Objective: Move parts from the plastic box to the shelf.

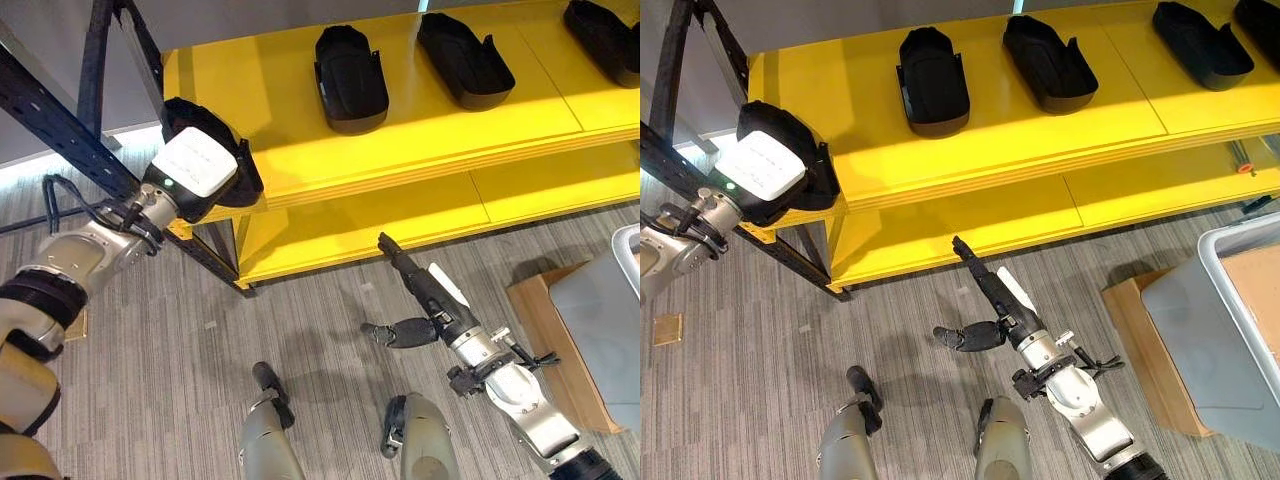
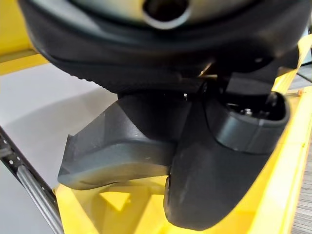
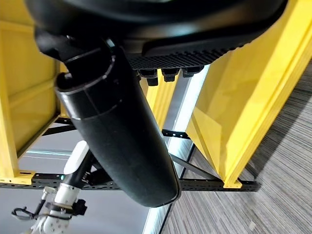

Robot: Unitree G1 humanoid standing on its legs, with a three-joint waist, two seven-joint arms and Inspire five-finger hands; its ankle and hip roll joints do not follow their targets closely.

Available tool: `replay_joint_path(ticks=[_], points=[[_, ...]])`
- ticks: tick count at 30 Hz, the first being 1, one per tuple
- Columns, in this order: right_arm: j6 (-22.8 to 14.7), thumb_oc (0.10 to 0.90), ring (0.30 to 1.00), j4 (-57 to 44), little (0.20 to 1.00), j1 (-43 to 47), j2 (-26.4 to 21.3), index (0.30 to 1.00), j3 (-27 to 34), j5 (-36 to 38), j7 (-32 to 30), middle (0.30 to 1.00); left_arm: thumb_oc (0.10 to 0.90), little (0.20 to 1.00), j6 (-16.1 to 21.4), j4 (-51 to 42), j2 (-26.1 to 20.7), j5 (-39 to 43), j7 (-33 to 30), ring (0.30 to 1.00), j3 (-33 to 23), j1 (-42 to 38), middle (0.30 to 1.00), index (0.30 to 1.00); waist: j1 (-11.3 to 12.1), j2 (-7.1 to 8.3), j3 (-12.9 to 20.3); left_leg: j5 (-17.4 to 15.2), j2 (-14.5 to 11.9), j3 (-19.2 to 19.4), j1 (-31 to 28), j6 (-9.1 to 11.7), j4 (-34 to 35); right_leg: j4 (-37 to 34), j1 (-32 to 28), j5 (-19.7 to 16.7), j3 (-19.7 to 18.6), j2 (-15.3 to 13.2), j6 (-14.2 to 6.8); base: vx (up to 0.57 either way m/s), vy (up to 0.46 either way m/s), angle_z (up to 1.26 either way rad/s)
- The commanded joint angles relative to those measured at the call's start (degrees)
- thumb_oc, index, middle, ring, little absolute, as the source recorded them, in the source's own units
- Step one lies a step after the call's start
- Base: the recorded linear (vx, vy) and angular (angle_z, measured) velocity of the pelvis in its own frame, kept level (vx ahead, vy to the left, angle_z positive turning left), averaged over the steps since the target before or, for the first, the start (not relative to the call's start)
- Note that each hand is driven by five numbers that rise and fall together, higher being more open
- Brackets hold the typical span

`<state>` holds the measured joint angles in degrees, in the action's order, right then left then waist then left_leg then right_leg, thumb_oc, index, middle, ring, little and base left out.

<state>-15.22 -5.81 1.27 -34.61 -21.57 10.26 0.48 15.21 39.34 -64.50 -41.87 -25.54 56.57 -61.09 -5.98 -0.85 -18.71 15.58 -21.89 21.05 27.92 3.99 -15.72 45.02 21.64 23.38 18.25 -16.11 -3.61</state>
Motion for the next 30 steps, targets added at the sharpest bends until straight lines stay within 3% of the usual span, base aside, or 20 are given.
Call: replay_joint_path(ticks=[1,7,19,30], points=[[-7.8,0.9,1.0,-3.6,1.0,5.3,-1.4,1.0,3.8,2.6,0.0,1.0,0.4,0.3,-2.8,-1.0,-5.0,0.0,-3.6,0.3,-3.5,-11.8,0.3,0.3,-2.2,-1.3,1.0,-9.8,-6.3,-4.8,-0.1,5.9,-12.9,-11.2,-8.9,-5.4,0.0,1.5,-0.6,0.0,0.0,0.0],[-8.1,0.9,1.0,-3.7,1.0,4.7,-1.7,1.0,3.5,3.1,0.4,1.0,0.4,0.3,-3.6,4.5,-2.8,-2.6,-3.6,0.3,4.3,-18.6,0.3,0.3,-3.0,-1.22,1.2,-10.1,-6.5,-4.5,0.3,5.9,-13.0,-11.6,-8.5,-5.8,-0.4,1.6,-0.9,0.0,0.003,-0.01],[-8.6,0.9,1.0,-3.8,1.0,4.1,-1.4,1.0,3.7,4.1,0.1,1.0,0.4,0.3,-5.0,13.0,-0.2,-7.1,-3.6,0.3,12.8,-24.4,0.3,0.3,-4.6,-1.16,1.6,-11.3,-6.6,-3.6,1.3,5.4,-13.8,-14.0,-8.2,-7.3,-1.7,1.5,-1.8,0.03,0.029,-0.06],[-8.4,0.9,1.0,-4.1,1.0,3.1,-1.6,1.0,4.5,4.2,-0.3,1.0,0.4,0.3,-5.7,17.8,1.3,-5.6,-3.1,0.3,10.1,-22.4,0.3,0.3,-5.3,-0.79,1.6,-12.1,-6.8,-2.9,1.8,5.3,-14.6,-14.7,-8.0,-7.8,-2.2,1.3,-2.2,0.02,0.024,-0.05]])
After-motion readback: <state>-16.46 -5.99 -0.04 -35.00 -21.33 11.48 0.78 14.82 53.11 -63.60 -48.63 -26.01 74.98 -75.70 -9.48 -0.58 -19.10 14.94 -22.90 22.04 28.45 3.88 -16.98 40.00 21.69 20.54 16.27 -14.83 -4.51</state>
